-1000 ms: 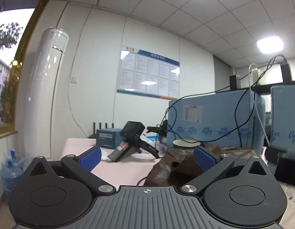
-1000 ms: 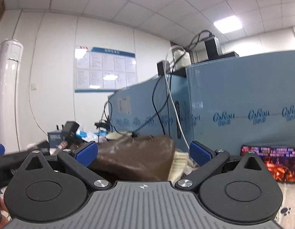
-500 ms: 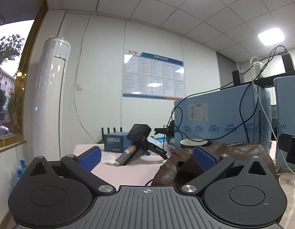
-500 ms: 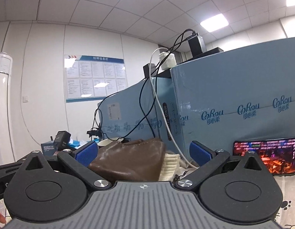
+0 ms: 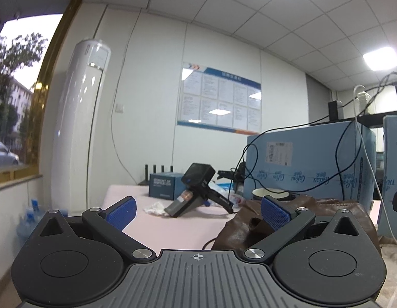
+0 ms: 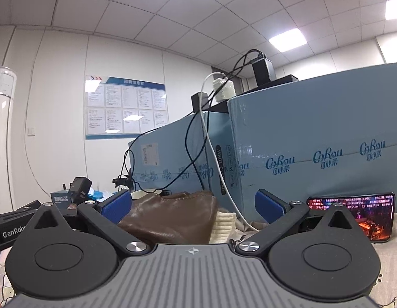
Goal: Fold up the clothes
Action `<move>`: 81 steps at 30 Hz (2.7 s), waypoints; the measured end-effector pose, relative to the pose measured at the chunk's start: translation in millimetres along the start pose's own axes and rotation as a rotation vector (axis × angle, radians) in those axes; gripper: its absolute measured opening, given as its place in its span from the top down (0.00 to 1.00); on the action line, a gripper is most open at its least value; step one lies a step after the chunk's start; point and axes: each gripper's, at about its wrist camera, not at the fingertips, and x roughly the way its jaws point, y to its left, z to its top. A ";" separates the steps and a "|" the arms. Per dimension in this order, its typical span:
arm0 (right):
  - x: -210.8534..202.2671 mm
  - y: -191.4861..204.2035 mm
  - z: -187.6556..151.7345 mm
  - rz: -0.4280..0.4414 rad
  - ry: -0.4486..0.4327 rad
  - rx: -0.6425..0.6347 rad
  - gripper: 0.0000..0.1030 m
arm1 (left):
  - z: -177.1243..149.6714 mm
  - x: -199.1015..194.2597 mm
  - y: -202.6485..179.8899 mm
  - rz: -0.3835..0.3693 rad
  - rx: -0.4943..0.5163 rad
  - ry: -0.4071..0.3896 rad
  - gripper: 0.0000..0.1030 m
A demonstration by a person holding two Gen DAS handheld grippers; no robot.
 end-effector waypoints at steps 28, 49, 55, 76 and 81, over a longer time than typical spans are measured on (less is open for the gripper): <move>0.5 10.1 -3.9 -0.094 0.023 -0.059 0.00 | -1.5 7.6 -9.4 -0.084 0.029 0.048 0.00; -4.4 9.4 -3.3 -0.089 0.006 -0.050 0.00 | -2.1 7.3 -13.4 -0.068 0.052 0.034 0.00; -2.2 10.0 -3.7 -0.090 0.015 -0.053 0.00 | -1.9 9.2 -13.3 -0.064 0.051 0.045 0.00; -5.6 12.1 -3.3 -0.082 -0.007 -0.065 0.00 | -2.1 9.4 -13.6 -0.063 0.048 0.041 0.00; -4.6 12.6 -3.4 -0.081 -0.002 -0.065 0.00 | -2.2 9.7 -13.7 -0.064 0.050 0.039 0.00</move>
